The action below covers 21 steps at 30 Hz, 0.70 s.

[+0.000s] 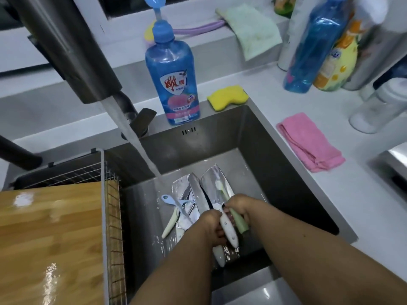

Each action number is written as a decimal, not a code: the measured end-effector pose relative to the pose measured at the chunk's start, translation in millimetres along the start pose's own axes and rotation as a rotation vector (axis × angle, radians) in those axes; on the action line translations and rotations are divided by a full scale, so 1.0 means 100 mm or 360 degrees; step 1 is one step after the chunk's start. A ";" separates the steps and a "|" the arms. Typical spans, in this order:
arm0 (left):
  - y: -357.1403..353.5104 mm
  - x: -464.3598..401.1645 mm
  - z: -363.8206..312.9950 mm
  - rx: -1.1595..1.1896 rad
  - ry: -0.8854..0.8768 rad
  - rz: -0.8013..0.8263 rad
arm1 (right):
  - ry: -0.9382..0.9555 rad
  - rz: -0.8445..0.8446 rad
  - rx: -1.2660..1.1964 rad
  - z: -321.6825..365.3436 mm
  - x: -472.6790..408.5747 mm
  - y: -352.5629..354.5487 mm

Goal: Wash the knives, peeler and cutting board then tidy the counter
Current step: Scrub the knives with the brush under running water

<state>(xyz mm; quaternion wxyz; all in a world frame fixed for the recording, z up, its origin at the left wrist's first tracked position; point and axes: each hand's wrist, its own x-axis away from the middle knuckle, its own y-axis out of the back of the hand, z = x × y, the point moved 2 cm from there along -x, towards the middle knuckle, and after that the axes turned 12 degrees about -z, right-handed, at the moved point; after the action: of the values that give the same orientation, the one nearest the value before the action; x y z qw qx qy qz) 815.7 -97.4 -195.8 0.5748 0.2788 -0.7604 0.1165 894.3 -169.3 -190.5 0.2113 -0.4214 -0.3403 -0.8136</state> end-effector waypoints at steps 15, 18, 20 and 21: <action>1.15 0.59 -0.11 -0.0780 -0.1031 -0.0567 | 0.1074 -0.0305 0.0749 0.06 0.86 0.10; 1.33 0.70 -0.09 -0.0855 -0.1124 -0.0597 | 0.1215 -0.0350 0.0664 0.03 0.94 -0.02; 1.41 0.75 -0.07 -0.0891 -0.1200 -0.0620 | 0.1266 -0.0565 0.0739 0.07 0.94 0.01; 1.44 0.77 -0.06 -0.0889 -0.1216 -0.0621 | 0.1268 -0.0629 0.0723 0.08 0.95 0.03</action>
<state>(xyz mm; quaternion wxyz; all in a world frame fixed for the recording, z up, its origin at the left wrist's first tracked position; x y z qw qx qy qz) 725.8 0.9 -100.5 0.3196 0.2741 -0.8521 -0.3110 848.1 -170.7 -107.6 0.2531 0.0513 -0.4751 -0.8412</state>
